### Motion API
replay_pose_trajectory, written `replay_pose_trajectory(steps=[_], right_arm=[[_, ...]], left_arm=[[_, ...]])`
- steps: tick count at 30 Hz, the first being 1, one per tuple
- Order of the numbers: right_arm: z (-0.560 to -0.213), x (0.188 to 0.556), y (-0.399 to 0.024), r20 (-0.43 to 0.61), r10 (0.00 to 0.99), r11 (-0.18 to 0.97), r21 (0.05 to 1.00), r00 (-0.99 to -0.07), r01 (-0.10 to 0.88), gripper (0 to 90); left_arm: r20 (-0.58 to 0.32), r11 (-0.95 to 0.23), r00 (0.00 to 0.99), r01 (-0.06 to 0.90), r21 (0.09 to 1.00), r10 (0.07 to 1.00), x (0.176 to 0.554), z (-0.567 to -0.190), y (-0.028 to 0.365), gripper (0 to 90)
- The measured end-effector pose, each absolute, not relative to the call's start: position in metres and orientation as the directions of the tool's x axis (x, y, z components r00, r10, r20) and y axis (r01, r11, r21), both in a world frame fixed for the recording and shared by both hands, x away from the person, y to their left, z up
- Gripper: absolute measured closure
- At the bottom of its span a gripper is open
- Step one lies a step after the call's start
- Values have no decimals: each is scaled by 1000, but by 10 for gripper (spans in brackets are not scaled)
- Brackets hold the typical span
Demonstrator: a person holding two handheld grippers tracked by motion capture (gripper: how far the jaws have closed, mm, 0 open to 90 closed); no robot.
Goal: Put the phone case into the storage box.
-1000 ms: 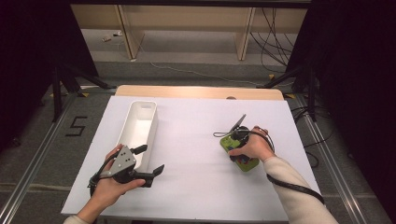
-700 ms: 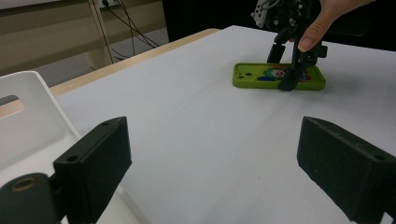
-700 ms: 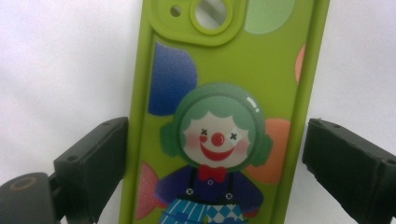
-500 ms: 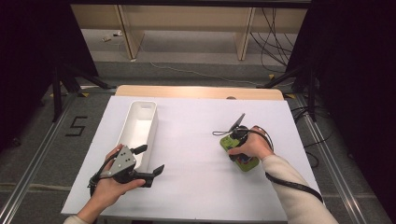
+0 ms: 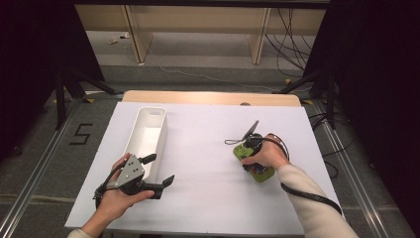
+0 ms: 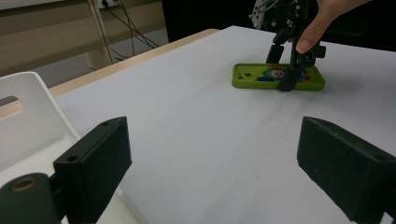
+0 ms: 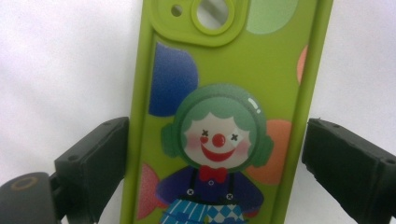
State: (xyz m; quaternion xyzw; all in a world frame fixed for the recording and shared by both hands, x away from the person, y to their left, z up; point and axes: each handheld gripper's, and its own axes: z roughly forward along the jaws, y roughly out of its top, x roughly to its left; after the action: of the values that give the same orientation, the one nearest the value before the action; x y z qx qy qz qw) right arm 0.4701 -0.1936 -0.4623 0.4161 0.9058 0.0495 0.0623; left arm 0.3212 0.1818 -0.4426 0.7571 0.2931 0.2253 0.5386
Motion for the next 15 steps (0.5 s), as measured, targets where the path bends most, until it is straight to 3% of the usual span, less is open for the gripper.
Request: replay_pose_trajectory(steps=[15], right_arm=[[-462, 471, -193, -55, 769, 638, 125, -637, 760, 126]], left_arm=[[25, -247, 727, 201, 948, 686, 321, -443, 182, 97]])
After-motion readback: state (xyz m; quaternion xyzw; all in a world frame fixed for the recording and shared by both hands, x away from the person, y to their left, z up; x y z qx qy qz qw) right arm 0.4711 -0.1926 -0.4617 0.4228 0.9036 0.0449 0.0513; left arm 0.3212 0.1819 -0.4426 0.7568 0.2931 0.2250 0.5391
